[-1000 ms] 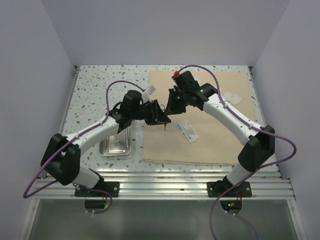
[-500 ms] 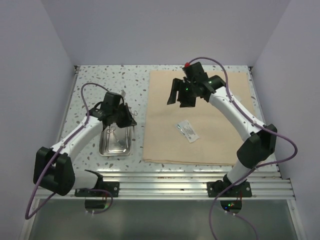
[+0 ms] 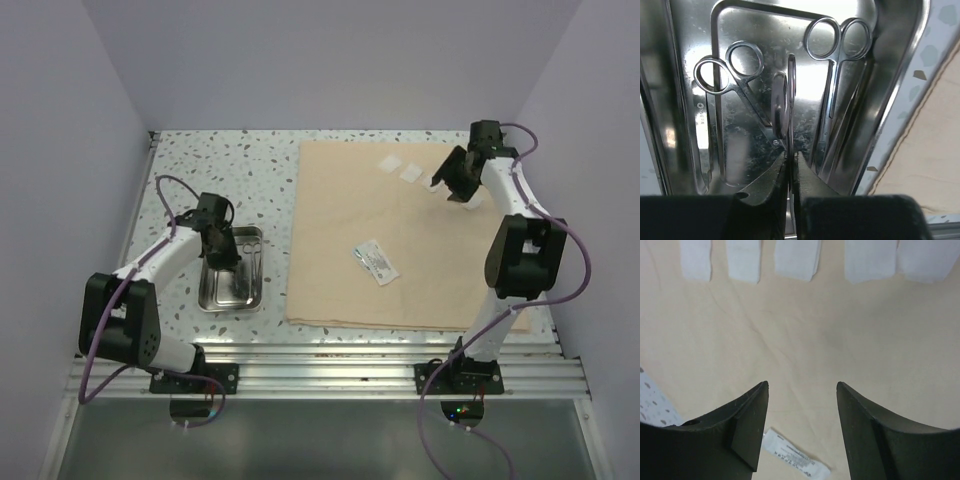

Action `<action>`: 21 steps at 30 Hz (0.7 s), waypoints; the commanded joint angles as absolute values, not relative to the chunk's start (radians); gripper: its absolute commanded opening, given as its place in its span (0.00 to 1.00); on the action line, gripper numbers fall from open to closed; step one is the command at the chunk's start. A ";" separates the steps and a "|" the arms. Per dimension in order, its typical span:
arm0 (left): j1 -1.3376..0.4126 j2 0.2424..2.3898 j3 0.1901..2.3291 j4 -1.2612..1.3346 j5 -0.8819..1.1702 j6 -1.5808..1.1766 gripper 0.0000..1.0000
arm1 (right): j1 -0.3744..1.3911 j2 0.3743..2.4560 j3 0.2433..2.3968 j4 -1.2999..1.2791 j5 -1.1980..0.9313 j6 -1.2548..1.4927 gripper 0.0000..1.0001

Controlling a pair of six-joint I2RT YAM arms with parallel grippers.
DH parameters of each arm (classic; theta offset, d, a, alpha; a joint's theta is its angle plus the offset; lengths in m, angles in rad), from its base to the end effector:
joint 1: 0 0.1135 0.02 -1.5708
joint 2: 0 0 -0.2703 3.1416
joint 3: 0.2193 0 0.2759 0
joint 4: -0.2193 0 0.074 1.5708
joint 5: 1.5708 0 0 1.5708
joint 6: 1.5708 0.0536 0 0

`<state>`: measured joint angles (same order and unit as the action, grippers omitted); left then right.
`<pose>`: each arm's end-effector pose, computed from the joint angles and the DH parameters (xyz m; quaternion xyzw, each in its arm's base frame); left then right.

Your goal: Prepare the surgical pack

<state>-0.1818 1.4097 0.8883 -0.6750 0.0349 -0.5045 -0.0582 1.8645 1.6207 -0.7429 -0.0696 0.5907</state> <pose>0.2816 -0.0537 0.1795 -0.1546 0.9701 -0.0788 0.1695 0.4438 -0.0221 0.2591 0.2956 0.9103 0.1079 0.2688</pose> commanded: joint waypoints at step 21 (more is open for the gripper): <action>-0.163 1.428 1.009 -0.598 0.149 -0.388 0.46 | -0.264 2.120 1.646 -0.488 0.068 0.710 0.55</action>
